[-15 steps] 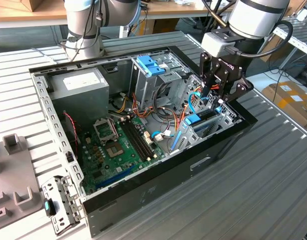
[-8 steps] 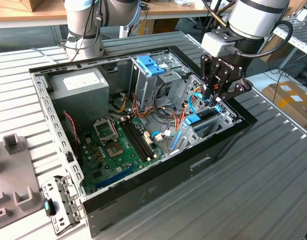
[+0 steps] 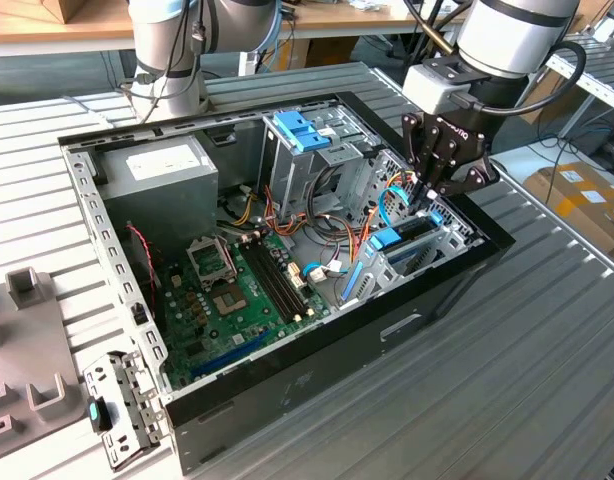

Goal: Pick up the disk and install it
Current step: 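Insert the first disk wire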

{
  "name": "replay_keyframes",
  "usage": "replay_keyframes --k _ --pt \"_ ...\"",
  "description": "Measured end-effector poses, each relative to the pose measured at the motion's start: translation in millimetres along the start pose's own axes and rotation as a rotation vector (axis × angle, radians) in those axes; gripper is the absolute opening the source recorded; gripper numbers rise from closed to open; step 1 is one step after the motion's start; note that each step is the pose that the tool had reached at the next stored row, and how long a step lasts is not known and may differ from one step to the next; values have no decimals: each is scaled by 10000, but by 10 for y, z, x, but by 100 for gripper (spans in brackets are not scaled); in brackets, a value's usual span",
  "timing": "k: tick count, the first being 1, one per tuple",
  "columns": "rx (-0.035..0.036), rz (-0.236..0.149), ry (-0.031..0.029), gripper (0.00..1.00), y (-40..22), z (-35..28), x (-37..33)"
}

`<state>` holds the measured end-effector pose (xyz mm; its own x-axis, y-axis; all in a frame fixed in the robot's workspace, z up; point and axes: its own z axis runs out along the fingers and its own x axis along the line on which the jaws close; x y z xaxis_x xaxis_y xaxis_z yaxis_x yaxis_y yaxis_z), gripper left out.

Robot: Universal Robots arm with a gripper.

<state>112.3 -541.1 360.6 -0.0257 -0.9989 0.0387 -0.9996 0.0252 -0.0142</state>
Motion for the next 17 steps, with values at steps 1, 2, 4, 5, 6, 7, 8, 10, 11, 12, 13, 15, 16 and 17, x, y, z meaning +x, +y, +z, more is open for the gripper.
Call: replay_keyframes --k 1,2,4,5,6,7,8,10,11,12,13,15,16,17 --pt "0 0 0 16 0 0 0" --pt "0 -1 1 16 0 0 0" --pt "0 -1 2 16 -1 0 0" --pt "0 -1 3 16 -1 0 0" --pt "0 0 4 16 -1 0 0" --pt "0 -1 4 16 -2 0 0" --pt "0 0 5 17 -2 0 0" --pt "0 -1 6 23 -2 0 0" --pt "0 0 7 23 -2 0 0" --pt "-1 1 13 23 -5 0 0" --pt "-11 3 22 23 -12 1 -1" --pt "-57 4 44 23 -31 1 -1" --pt "-108 2 50 23 -46 1 -2" --pt "-127 2 52 23 -50 1 -2"
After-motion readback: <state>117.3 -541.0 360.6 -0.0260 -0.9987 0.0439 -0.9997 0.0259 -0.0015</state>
